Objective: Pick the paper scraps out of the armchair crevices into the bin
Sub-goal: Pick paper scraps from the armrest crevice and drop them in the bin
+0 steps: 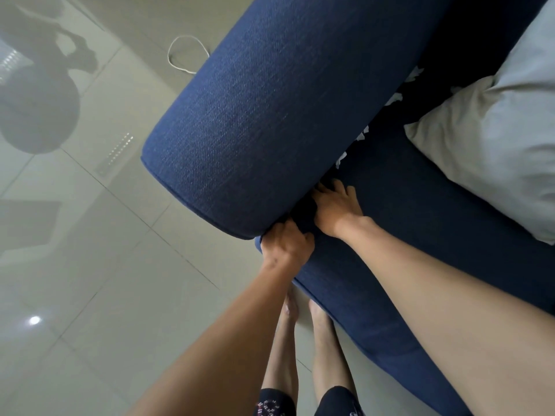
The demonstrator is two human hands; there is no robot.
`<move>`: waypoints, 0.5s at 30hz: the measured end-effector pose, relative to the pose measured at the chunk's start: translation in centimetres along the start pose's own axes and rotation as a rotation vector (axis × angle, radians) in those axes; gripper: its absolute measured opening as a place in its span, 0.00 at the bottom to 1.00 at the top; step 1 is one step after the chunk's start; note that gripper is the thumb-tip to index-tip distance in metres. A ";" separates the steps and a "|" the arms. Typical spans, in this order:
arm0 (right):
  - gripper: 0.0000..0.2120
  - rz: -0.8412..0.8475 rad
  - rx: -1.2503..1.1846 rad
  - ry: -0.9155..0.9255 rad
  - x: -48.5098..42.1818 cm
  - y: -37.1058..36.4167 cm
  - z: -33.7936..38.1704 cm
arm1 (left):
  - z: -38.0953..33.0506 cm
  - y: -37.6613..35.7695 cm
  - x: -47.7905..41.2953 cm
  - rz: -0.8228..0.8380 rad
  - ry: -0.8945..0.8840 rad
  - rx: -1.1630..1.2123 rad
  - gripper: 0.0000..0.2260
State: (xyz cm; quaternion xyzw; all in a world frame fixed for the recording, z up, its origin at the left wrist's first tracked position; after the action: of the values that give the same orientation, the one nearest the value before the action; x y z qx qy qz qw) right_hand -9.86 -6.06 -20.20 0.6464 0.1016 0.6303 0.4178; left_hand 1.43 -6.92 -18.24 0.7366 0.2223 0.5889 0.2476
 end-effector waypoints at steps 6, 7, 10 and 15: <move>0.30 -0.038 -0.098 0.029 0.9 0.5 -0.6 | 0.0 -0.2 0.3 0.017 0.003 -0.035 0.26; 0.30 -0.048 -0.116 0.034 1.1 0.6 -0.7 | 0.1 -0.2 0.3 0.021 0.005 -0.035 0.26; 0.30 -0.068 -0.163 0.051 1.5 0.7 -0.7 | 0.0 -0.2 0.1 0.040 0.000 -0.021 0.27; 0.31 -0.097 -0.198 0.068 1.7 0.3 -0.7 | -0.9 -0.2 -0.9 0.082 -0.008 0.020 0.31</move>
State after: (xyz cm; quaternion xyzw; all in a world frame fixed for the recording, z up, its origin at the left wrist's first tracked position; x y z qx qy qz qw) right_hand -10.29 -4.81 -18.88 0.5744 0.0845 0.6378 0.5060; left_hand 0.36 -7.29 -18.89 0.7499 0.1969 0.5932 0.2165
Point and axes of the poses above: each hand's wrist, its own x-axis away from the middle knuckle, its own y-axis out of the back of the hand, z = x × y, the point moved 8 cm from there along -x, towards the middle knuckle, and after that the axes turned 2 degrees about x, right-handed, at the moved point
